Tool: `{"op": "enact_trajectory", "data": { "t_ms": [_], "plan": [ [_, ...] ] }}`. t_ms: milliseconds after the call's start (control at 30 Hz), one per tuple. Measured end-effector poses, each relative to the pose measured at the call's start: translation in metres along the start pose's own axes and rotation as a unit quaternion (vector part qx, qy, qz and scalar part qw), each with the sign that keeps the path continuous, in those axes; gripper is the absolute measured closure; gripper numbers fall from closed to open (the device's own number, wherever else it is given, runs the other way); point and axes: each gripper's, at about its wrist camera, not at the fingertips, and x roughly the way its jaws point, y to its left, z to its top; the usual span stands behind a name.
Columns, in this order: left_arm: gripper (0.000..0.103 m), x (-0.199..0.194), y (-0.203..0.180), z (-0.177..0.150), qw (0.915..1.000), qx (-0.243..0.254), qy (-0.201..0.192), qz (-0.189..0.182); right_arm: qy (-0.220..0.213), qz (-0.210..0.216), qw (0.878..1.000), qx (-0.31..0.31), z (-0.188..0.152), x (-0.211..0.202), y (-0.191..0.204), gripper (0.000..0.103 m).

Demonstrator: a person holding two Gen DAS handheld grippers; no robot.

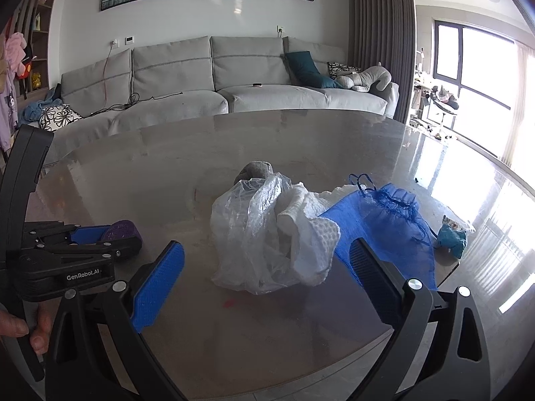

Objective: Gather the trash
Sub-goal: 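Return to the table and grasp the purple cap with the left tool, then grasp the blue mesh bag with the right tool while the left tool holds the purple cap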

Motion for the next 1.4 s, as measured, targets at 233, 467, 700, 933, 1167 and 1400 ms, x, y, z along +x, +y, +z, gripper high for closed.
{"op": "enact_trajectory", "data": {
  "t_ms": [233,467,700,933,1167,1400],
  "plan": [
    [0.057,-0.027,-0.024,0.001,0.9982,0.026,-0.054,-0.009,-0.002,-0.034,0.999,0.02,-0.004,-0.006,-0.021,0.005],
    [0.057,-0.042,-0.051,-0.002,0.9944,0.066,-0.081,-0.015,-0.01,-0.071,0.996,0.044,-0.002,-0.011,-0.043,0.005],
    [0.057,-0.044,-0.052,-0.002,0.9943,0.064,-0.081,-0.024,-0.006,-0.052,0.998,0.039,0.009,-0.01,-0.045,0.033],
    [0.057,-0.043,-0.046,-0.001,0.995,0.056,-0.078,-0.028,0.009,-0.051,0.998,0.03,0.007,-0.005,-0.043,0.044],
    [0.057,-0.042,-0.043,0.0,0.9952,0.051,-0.077,-0.033,0.015,-0.065,0.998,0.022,-0.016,-0.016,-0.059,0.039],
    [0.057,-0.043,-0.048,-0.002,0.9948,0.056,-0.076,-0.038,0.025,-0.092,0.995,-0.006,-0.031,-0.005,-0.059,0.039]
  ]
}}
